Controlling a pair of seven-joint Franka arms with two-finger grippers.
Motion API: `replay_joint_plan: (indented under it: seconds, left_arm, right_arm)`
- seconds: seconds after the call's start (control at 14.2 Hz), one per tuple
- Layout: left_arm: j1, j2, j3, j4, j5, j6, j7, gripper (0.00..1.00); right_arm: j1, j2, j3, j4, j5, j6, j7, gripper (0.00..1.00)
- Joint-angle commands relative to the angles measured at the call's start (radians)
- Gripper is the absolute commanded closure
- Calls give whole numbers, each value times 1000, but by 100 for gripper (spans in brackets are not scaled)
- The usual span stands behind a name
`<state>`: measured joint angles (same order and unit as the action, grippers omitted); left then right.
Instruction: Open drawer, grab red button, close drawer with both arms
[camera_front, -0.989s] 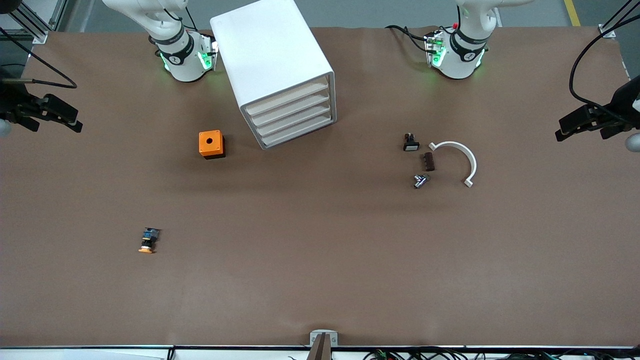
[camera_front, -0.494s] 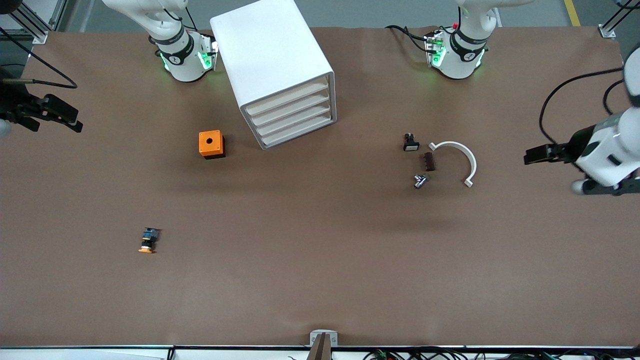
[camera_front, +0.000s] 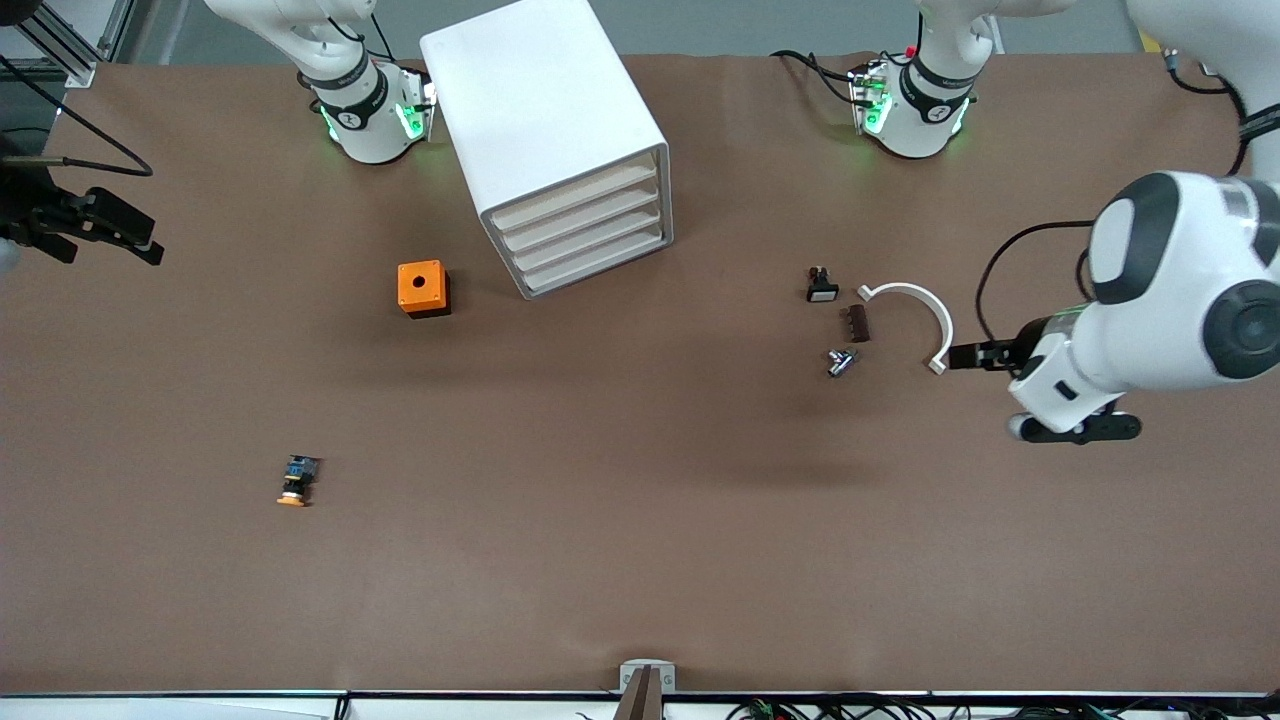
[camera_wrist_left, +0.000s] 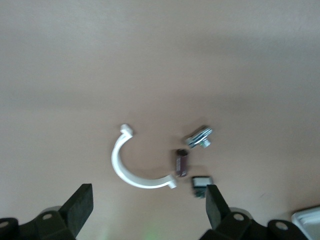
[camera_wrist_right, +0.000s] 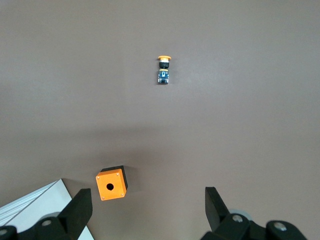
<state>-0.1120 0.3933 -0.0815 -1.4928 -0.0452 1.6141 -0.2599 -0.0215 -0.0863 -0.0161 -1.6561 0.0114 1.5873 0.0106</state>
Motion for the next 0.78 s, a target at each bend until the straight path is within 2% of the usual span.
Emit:
replay_joint_plan:
  seconds: [0.0, 0.21, 0.42, 0.57, 0.71]
  left_arm:
    - [-47, 62, 3, 63, -63, 7, -173, 1]
    - [-106, 159, 2, 175, -168, 9, -447, 1]
    - [-162, 215, 2, 200, -295, 21, -646, 1]
    - [-176, 258, 3, 213, -421, 47, -868, 1]
    - [-182, 298, 2, 241, -493, 53, -1087, 1]
  right_arm:
    - [-3, 17, 1, 24, -11, -4, 2, 0]
    - [-1, 129, 4, 27, 2, 6, -4, 0]
    - [6, 195, 4, 41, -16, 10, -12, 0]
    - [-4, 223, 2, 47, -18, 11, -12, 0]
    - [6, 229, 2, 45, -18, 7, 8, 1]
